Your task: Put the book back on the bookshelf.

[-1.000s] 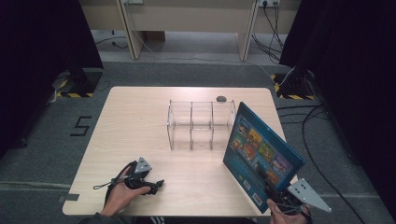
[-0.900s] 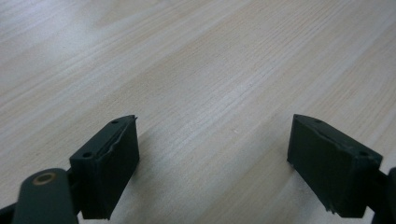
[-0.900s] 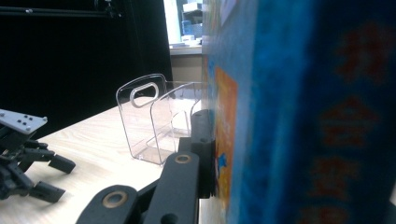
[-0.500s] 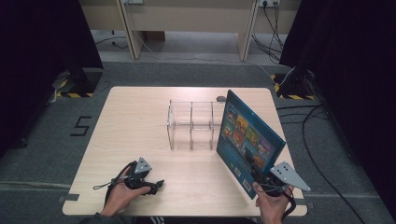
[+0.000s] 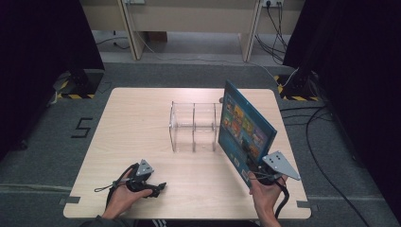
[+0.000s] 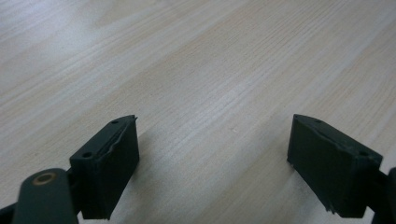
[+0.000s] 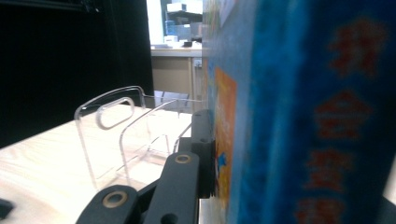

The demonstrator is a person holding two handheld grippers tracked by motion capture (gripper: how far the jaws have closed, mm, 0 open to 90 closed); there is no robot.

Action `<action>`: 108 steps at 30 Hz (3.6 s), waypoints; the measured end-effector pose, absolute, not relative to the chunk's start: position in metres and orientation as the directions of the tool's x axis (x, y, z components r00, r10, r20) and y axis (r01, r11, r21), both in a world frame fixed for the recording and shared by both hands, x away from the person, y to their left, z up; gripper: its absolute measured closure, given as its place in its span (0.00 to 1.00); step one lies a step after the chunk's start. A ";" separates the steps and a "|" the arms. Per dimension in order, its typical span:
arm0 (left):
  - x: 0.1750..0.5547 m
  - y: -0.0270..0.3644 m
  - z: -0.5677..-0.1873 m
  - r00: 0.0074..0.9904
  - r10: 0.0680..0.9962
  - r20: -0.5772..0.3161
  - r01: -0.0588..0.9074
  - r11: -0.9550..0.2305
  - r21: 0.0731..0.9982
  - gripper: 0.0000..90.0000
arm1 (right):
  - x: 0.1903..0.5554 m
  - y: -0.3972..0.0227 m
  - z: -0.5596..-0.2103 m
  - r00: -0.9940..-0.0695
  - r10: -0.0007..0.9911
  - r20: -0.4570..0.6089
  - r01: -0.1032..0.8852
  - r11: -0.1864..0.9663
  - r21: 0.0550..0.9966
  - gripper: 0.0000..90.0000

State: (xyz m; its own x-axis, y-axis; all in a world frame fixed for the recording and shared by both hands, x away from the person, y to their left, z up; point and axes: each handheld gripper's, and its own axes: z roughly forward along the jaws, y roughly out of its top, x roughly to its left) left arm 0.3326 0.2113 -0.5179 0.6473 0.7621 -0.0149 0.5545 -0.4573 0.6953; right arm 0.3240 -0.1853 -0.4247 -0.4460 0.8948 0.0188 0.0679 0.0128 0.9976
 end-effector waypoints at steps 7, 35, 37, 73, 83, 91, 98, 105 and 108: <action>0.333 0.211 -0.518 0.647 0.763 -0.015 0.553 -0.455 0.698 0.17 | 0.343 -0.177 -0.424 -0.424 0.905 0.026 0.064 0.001 0.998 0.92; 0.332 0.210 -0.518 0.652 0.758 -0.013 0.547 -0.459 0.700 0.17 | 0.392 -0.153 -0.434 -0.356 0.934 -0.035 0.045 0.054 0.998 0.92; 0.332 0.210 -0.519 0.652 0.758 -0.014 0.548 -0.458 0.700 0.17 | 0.393 -0.153 -0.434 -0.352 0.935 -0.035 0.046 0.055 0.997 0.92; 0.330 0.208 -0.519 0.663 0.749 -0.012 0.540 -0.466 0.701 0.17 | 0.386 -0.153 -0.448 -0.299 0.954 0.003 -0.002 -0.004 1.000 0.86; 0.330 0.208 -0.519 0.662 0.749 -0.013 0.541 -0.465 0.701 0.17 | 0.382 -0.168 -0.446 -0.293 0.956 0.015 0.019 -0.010 1.000 0.79; 0.330 0.208 -0.519 0.662 0.749 -0.014 0.541 -0.466 0.700 0.17 | 0.373 -0.170 -0.445 -0.326 0.943 -0.071 0.018 0.081 0.997 0.71; 0.330 0.208 -0.519 0.662 0.749 -0.013 0.541 -0.466 0.700 0.17 | 0.362 -0.174 -0.445 -0.366 0.929 -0.050 0.055 0.075 0.996 0.67; 0.330 0.208 -0.519 0.662 0.749 -0.012 0.541 -0.467 0.699 0.17 | 0.356 -0.180 -0.450 -0.393 0.919 -0.024 0.111 0.073 0.991 0.65; 0.330 0.208 -0.519 0.662 0.749 -0.013 0.542 -0.467 0.699 0.17 | 0.353 -0.182 -0.453 -0.409 0.913 -0.012 0.136 0.074 0.988 0.64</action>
